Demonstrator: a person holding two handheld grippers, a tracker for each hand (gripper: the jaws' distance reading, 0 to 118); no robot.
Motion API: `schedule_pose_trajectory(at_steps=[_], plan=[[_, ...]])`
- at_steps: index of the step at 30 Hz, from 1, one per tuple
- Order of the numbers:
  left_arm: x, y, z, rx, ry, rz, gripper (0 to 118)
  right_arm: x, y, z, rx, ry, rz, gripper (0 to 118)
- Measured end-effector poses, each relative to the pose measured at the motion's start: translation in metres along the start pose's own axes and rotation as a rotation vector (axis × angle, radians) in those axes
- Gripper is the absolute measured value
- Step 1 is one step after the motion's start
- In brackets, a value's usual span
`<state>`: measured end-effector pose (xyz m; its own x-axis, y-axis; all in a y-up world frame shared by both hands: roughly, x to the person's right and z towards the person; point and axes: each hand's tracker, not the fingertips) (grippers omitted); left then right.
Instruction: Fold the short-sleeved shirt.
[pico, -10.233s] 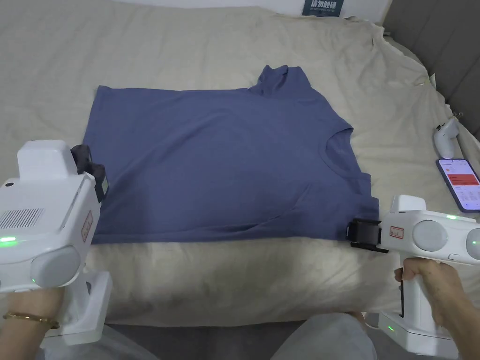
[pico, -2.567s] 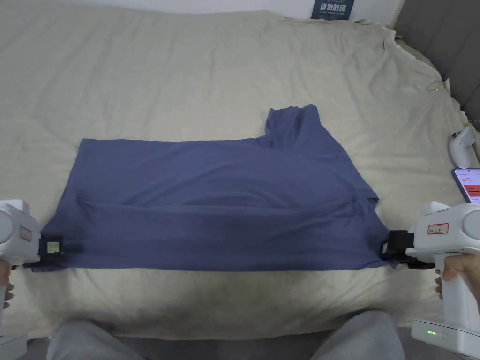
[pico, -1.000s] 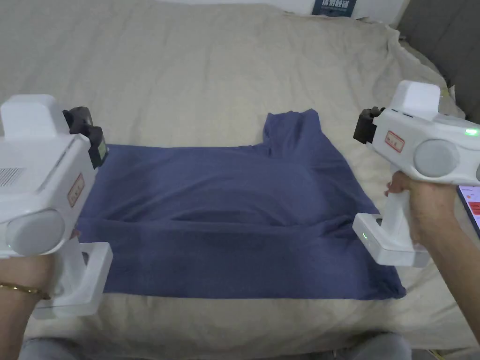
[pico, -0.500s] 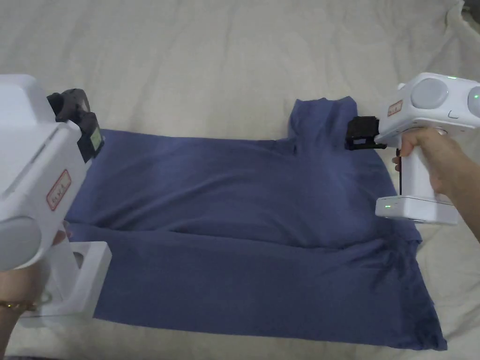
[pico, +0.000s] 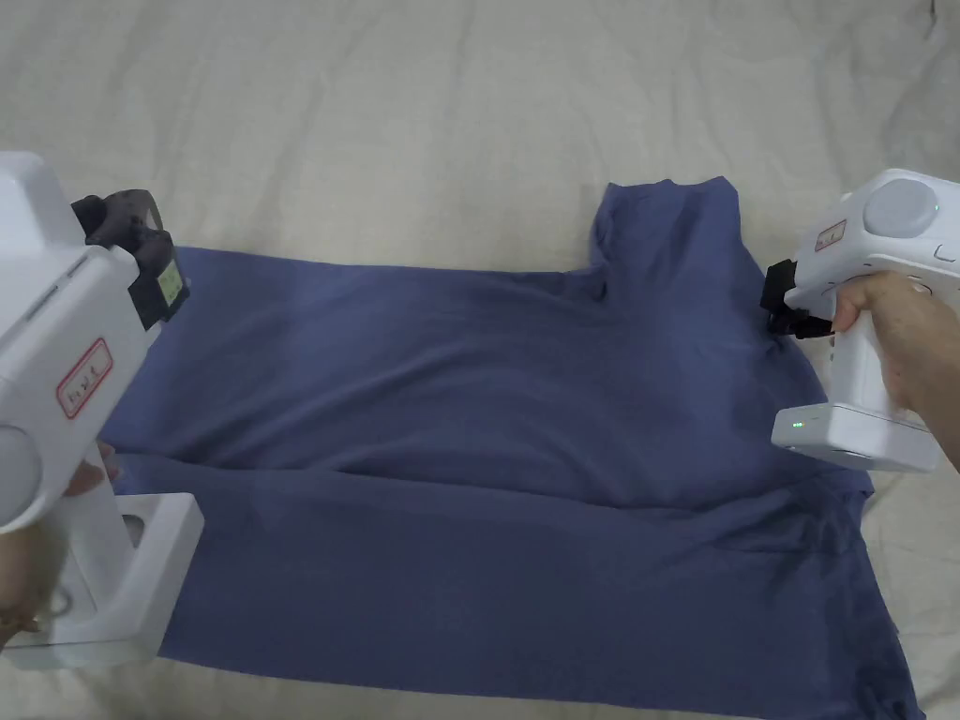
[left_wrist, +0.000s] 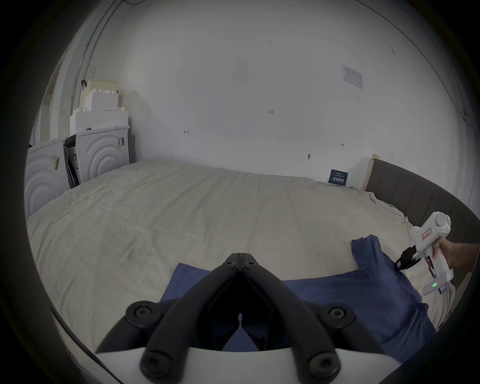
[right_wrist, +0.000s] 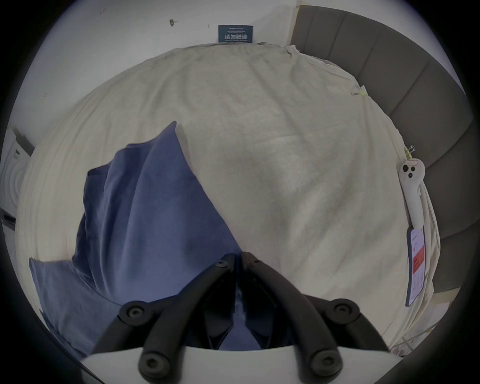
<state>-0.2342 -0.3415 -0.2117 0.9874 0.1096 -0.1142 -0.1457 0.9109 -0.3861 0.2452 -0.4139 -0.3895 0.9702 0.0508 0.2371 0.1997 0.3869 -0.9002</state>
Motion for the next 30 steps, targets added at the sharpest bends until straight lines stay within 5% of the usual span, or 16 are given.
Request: schedule_pose_trajectory(at_steps=[4,5,7,9,16,25,30], plan=[[-0.005,0.007,-0.006,-0.031,-0.004,0.015,21,0.004,-0.003,0.003,0.013,0.012,-0.016,0],[-0.006,0.010,-0.008,-0.044,-0.006,0.019,37,0.003,-0.002,0.005,0.018,0.015,-0.009,0],[-0.010,0.017,-0.016,-0.101,-0.017,0.041,91,0.002,-0.002,0.012,0.050,0.012,0.027,0],[-0.017,0.026,-0.032,-0.176,-0.028,0.035,118,0.001,-0.002,0.022,0.078,0.023,0.059,0],[-0.059,0.065,-0.096,-0.398,0.012,0.062,118,0.005,0.001,0.045,0.141,0.044,0.070,0],[-0.085,0.049,-0.171,-0.717,0.228,-0.087,118,0.003,-0.005,0.037,0.128,0.036,0.057,0],[-0.085,0.029,-0.189,-0.759,0.256,-0.102,88,0.002,-0.005,0.030,0.113,0.032,0.057,0]])
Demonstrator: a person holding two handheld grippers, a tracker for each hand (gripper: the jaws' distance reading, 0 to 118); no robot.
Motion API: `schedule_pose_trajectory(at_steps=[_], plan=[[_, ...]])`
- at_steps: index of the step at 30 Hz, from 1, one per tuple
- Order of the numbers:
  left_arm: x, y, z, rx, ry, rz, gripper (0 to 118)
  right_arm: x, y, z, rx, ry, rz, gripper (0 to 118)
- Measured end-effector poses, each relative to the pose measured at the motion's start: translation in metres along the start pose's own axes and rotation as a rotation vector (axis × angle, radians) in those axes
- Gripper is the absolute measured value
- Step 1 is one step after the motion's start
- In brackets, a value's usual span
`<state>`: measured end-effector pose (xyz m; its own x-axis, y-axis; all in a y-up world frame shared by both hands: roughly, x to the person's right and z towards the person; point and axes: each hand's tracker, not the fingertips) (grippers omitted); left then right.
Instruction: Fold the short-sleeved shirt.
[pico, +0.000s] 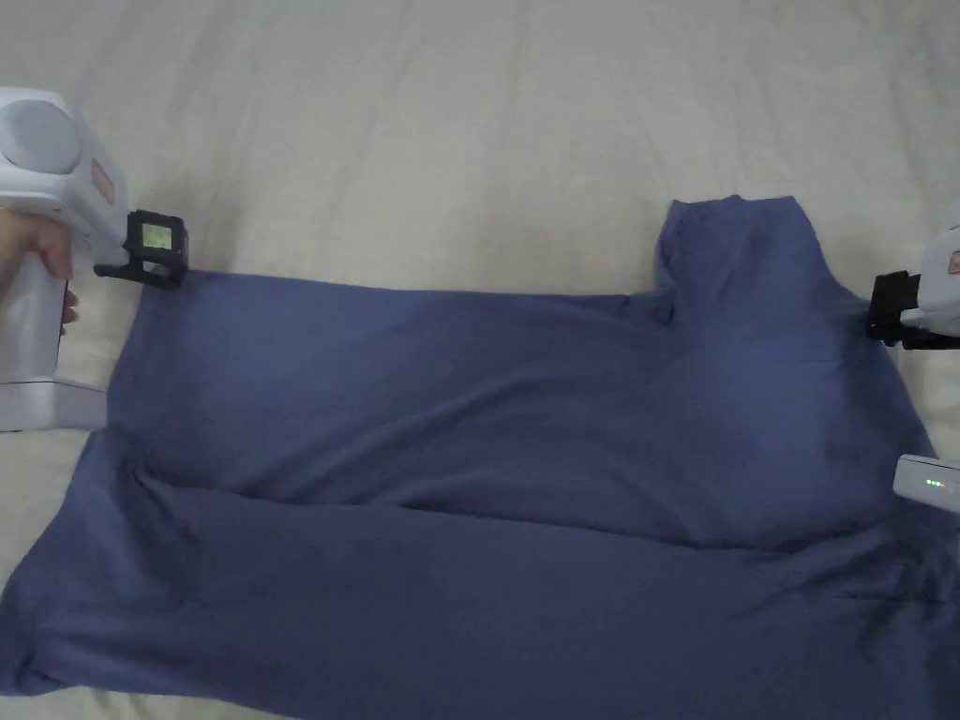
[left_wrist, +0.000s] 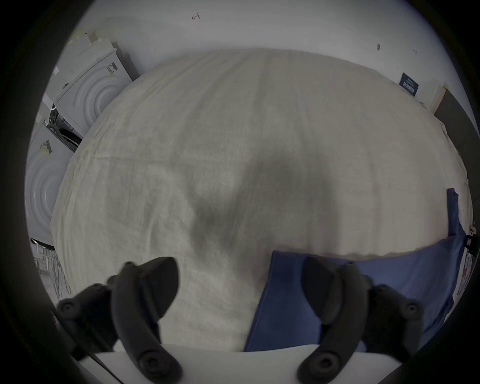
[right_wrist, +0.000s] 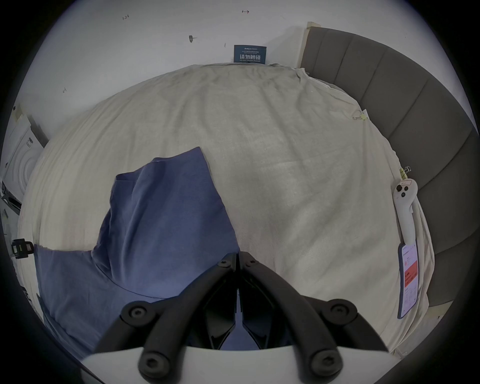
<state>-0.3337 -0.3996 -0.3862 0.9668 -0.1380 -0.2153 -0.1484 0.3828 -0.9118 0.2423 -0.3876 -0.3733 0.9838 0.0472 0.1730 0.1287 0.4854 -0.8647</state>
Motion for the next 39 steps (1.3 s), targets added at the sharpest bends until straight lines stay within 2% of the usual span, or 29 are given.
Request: schedule_pose_trajectory(at_steps=[2,3,4,5,6,7,8,12,13,19,24,32,37,39], plan=[[-0.002,0.001,-0.004,0.017,-0.022,0.022,70,0.000,0.000,-0.002,-0.006,-0.002,0.006,0],[0.001,0.001,-0.004,0.019,-0.050,0.033,57,-0.001,0.000,-0.003,-0.006,-0.002,0.006,0],[0.003,0.000,-0.005,0.011,-0.089,0.030,35,-0.001,0.000,-0.004,-0.008,-0.002,0.007,0],[-0.007,0.011,-0.022,-0.013,-0.137,0.005,27,-0.001,0.001,-0.004,-0.010,-0.001,0.008,0],[-0.005,0.011,-0.022,0.002,-0.134,-0.016,21,-0.001,0.001,-0.005,-0.011,-0.002,0.009,0],[-0.001,0.013,-0.023,0.021,-0.084,-0.066,9,-0.001,0.001,-0.005,-0.011,-0.004,0.010,0],[0.001,0.014,-0.024,0.021,-0.098,-0.093,0,-0.002,0.000,-0.004,-0.011,-0.005,0.009,0],[0.002,0.014,-0.025,0.046,-0.078,-0.109,0,-0.002,-0.002,-0.001,-0.007,-0.005,0.003,0],[0.016,-0.002,-0.006,0.083,-0.070,-0.097,0,-0.002,-0.003,0.001,-0.005,-0.007,0.002,0],[-0.018,-0.015,0.038,0.241,-0.142,0.054,0,0.003,-0.009,0.037,0.061,0.003,-0.010,0],[-0.042,-0.043,0.085,0.330,-0.191,0.088,0,0.014,-0.028,0.091,0.174,0.014,-0.025,0],[-0.066,-0.111,0.153,0.419,-0.263,0.122,0,0.050,-0.093,0.168,0.254,0.066,-0.086,0],[-0.085,-0.158,0.166,0.421,-0.304,0.155,0,0.069,-0.148,0.191,0.267,0.073,-0.092,0],[-0.090,-0.181,0.166,0.410,-0.314,0.172,0,0.077,-0.171,0.193,0.253,0.086,-0.117,0]])
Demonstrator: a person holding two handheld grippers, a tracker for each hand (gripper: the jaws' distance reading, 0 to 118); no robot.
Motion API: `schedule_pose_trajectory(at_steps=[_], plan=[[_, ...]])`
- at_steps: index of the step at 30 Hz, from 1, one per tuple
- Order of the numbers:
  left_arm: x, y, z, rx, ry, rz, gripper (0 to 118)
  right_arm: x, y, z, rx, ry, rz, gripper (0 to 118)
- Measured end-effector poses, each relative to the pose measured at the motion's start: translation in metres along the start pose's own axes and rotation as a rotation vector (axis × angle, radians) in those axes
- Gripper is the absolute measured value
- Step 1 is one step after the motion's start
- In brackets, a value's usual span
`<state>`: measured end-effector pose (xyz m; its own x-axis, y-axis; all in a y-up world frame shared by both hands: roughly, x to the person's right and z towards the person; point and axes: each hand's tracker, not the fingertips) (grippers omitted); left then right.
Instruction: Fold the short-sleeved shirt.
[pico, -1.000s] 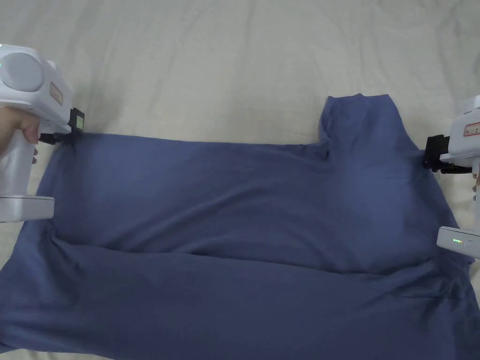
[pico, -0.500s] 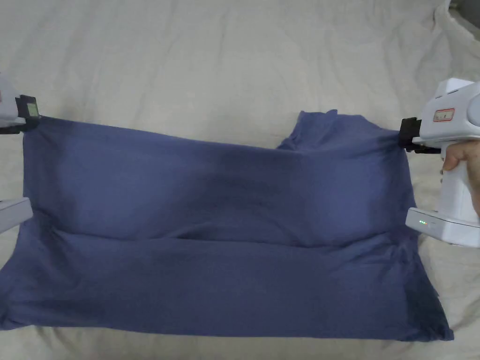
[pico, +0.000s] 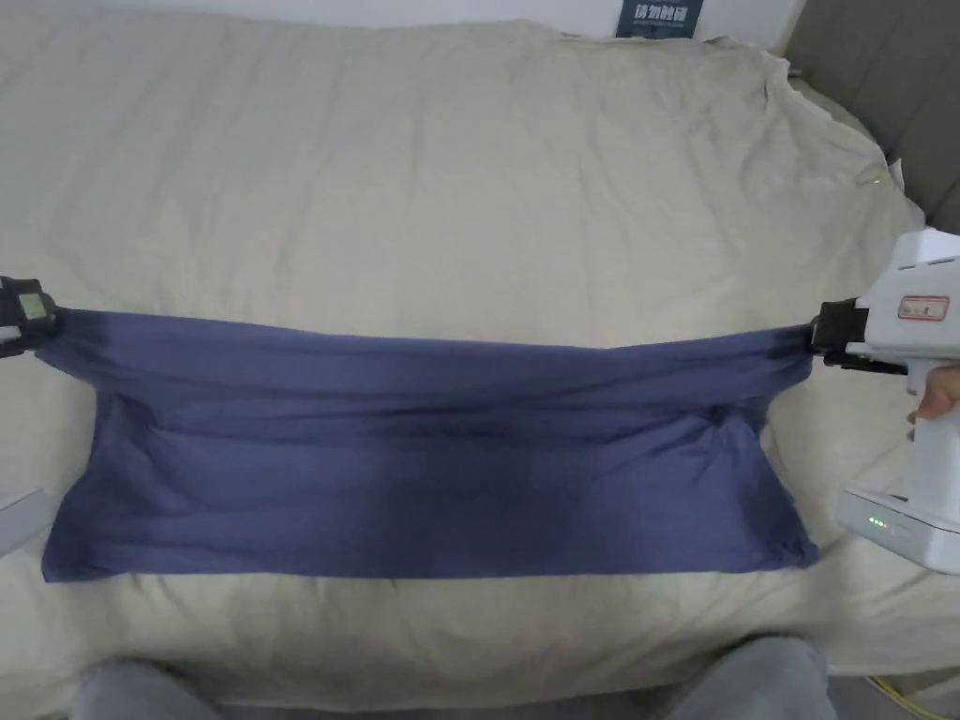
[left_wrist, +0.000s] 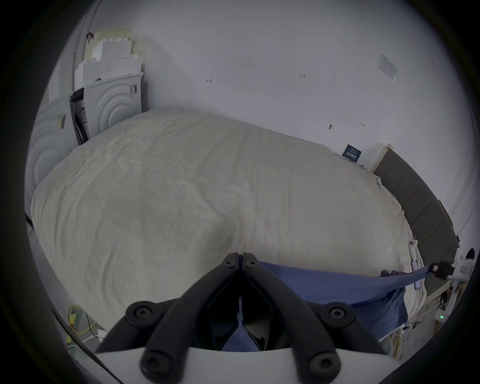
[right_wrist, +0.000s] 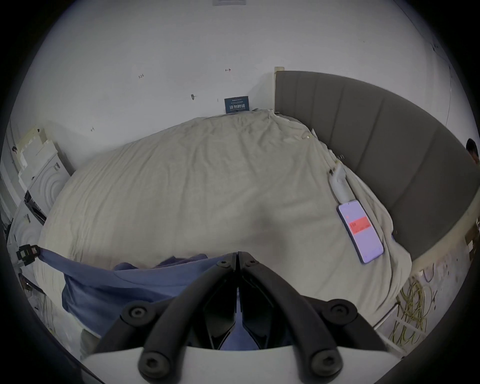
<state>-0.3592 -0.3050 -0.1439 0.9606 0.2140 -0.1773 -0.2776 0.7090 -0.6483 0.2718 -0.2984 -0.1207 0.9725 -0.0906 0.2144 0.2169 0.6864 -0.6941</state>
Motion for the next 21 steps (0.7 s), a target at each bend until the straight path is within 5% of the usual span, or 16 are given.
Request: schedule_pose_trajectory(at_steps=[9,20,21], plan=[[-0.016,-0.091,-0.002,-0.156,0.100,0.000,0,0.025,-0.089,-0.014,-0.142,-0.032,-0.081,0],[-0.031,-0.124,-0.026,-0.249,0.166,-0.021,0,0.030,-0.130,-0.040,-0.233,-0.083,-0.106,0],[-0.031,-0.123,-0.025,-0.242,0.168,-0.014,8,0.028,-0.130,-0.039,-0.223,-0.089,-0.098,0]])
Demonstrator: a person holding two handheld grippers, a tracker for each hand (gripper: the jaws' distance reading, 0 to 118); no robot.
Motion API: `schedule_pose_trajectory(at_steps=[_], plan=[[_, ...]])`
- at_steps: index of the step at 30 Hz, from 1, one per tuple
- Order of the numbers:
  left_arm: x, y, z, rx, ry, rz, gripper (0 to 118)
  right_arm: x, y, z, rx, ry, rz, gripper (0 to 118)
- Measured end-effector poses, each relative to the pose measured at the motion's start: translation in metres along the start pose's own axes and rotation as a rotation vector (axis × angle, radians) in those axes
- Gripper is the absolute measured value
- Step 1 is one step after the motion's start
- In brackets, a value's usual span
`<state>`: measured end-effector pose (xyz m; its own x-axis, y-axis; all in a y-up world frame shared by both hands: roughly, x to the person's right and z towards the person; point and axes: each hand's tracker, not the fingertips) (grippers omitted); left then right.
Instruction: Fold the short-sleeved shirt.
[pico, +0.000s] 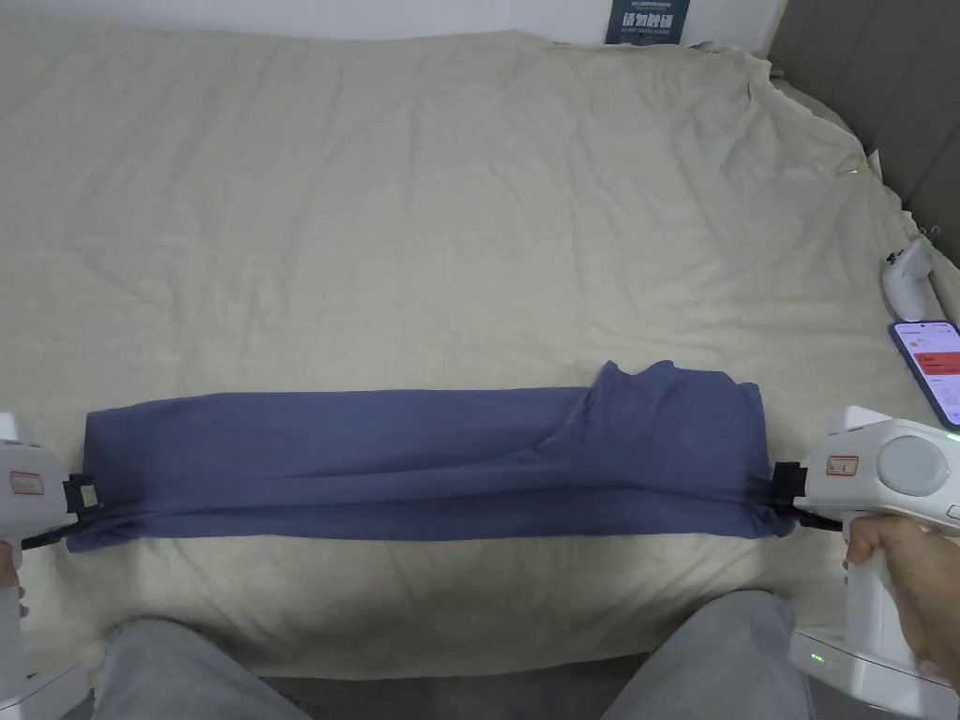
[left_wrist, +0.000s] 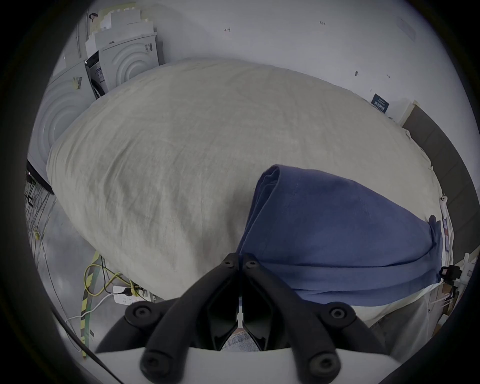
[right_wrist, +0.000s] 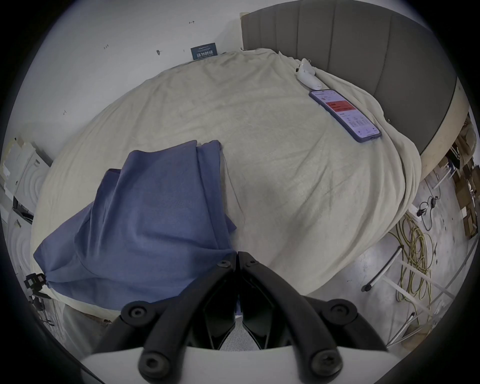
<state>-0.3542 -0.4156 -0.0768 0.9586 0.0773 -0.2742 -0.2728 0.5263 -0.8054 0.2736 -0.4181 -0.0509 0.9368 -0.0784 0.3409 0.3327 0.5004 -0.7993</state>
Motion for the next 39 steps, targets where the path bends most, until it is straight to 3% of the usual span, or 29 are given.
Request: schedule_pose_trajectory(at_steps=[1,2,3,4,5,6,9,14,17,19,22,24,27,29,30,31,32,35,39], plan=[[-0.001,0.000,0.000,0.010,0.018,0.007,26,0.000,0.001,0.001,0.009,0.001,0.004,3],[-0.002,0.001,0.002,0.009,0.021,0.001,50,0.000,0.002,0.004,0.013,0.005,0.006,13],[-0.006,0.004,0.004,0.003,0.061,-0.011,77,0.000,0.004,0.009,0.015,0.003,0.007,37],[-0.011,0.007,0.007,0.004,0.063,-0.014,103,0.003,0.005,0.014,0.020,-0.011,0.019,82],[-0.016,0.010,0.014,0.010,0.065,-0.015,111,0.005,0.008,0.021,0.037,-0.043,0.057,103],[-0.021,0.015,0.024,0.047,0.049,-0.013,113,0.006,0.011,0.032,0.097,-0.086,0.100,112],[-0.024,0.037,0.054,0.157,0.020,0.012,113,0.001,0.024,0.071,0.310,-0.186,0.201,112],[0.017,0.056,0.105,0.444,-0.042,-0.023,113,-0.016,0.037,0.131,0.610,-0.062,0.174,112],[0.053,0.044,0.128,0.673,-0.009,-0.032,113,-0.035,0.030,0.153,0.745,0.002,0.169,112],[0.071,0.039,0.138,0.731,-0.055,-0.059,113,-0.048,0.021,0.164,0.834,0.051,0.202,114],[0.096,0.025,0.147,0.835,-0.064,-0.124,109,-0.071,0.006,0.172,0.939,0.048,0.286,117],[0.110,0.014,0.151,0.883,-0.074,-0.172,96,-0.083,-0.003,0.172,0.965,0.056,0.294,117],[0.117,0.005,0.149,0.882,-0.119,-0.182,58,-0.090,-0.008,0.171,0.944,0.137,0.246,110],[0.120,0.002,0.146,0.876,-0.129,-0.178,21,-0.093,-0.010,0.166,0.940,0.139,0.248,74],[0.121,0.000,0.144,0.875,-0.129,-0.177,6,-0.096,-0.012,0.165,0.939,0.134,0.249,48],[0.122,-0.003,0.142,0.875,-0.130,-0.175,0,-0.099,-0.012,0.163,0.934,0.127,0.254,13],[0.122,-0.004,0.140,0.866,-0.131,-0.178,0,-0.097,-0.010,0.158,0.930,0.125,0.256,0],[0.121,-0.001,0.135,0.822,-0.171,-0.169,0,-0.095,-0.004,0.152,0.884,0.169,0.237,0],[0.120,-0.001,0.131,0.800,-0.177,-0.151,0,-0.095,0.000,0.146,0.873,0.147,0.208,0]])
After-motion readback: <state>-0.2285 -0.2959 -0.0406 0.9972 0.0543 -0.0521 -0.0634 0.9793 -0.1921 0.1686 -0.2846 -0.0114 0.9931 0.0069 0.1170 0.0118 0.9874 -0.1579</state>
